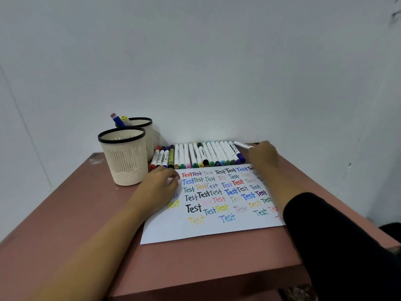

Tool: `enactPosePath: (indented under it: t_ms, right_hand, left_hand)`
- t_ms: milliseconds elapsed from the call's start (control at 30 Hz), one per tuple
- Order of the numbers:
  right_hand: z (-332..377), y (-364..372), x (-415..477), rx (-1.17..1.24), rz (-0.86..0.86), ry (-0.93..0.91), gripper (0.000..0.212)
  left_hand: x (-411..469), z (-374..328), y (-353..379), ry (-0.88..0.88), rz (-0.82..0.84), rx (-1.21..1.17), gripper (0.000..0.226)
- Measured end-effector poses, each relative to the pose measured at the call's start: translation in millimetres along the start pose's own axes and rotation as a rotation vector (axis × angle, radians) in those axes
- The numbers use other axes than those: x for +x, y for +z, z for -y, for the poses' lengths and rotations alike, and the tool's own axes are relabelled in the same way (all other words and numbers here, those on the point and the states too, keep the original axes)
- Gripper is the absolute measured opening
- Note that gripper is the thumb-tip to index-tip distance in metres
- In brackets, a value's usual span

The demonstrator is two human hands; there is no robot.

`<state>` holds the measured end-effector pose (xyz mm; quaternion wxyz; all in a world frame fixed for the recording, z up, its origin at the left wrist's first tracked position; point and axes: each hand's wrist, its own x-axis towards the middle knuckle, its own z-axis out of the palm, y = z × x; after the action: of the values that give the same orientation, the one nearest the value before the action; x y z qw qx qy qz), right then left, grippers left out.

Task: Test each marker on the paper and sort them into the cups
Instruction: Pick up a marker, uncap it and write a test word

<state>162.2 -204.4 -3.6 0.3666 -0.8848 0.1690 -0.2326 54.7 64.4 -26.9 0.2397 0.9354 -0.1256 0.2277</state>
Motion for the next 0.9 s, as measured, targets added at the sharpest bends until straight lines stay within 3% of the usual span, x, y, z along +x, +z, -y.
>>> enactPosePath:
  t_ms: [100, 233, 367, 533, 700, 800, 900]
  right_hand:
    - [12, -11, -9, 0.194, -0.084, -0.072, 0.021]
    - [38, -25, -31, 0.522, -0.117, -0.153, 0.018]
    - [58, -33, -63, 0.799, 0.027, -0.119, 0.009]
    - [58, -23, -103, 0.922, 0.275, -0.025, 0.011]
    - [54, -19, -116, 1.015, 0.406, -0.007, 0.017]
    - [56, -18, -121, 1.114, 0.452, 0.058, 0.018]
    - [56, -15, -126, 1.223, 0.546, 0.126, 0.016]
  left_hand:
    - [-1, -4, -1, 0.010, -0.012, -0.006, 0.022]
    - [-2, -6, -4, 0.029, -0.046, -0.058, 0.024]
    - [-4, -9, -7, 0.032, -0.119, -0.090, 0.039]
    - [-7, -12, -13, 0.031, -0.146, -0.115, 0.063]
    - [-12, -14, -14, 0.047, -0.007, -0.039, 0.042]
    - [-12, -16, -15, 0.086, -0.036, -0.038, 0.024]
    - [-11, -15, -13, 0.094, -0.049, -0.049, 0.021]
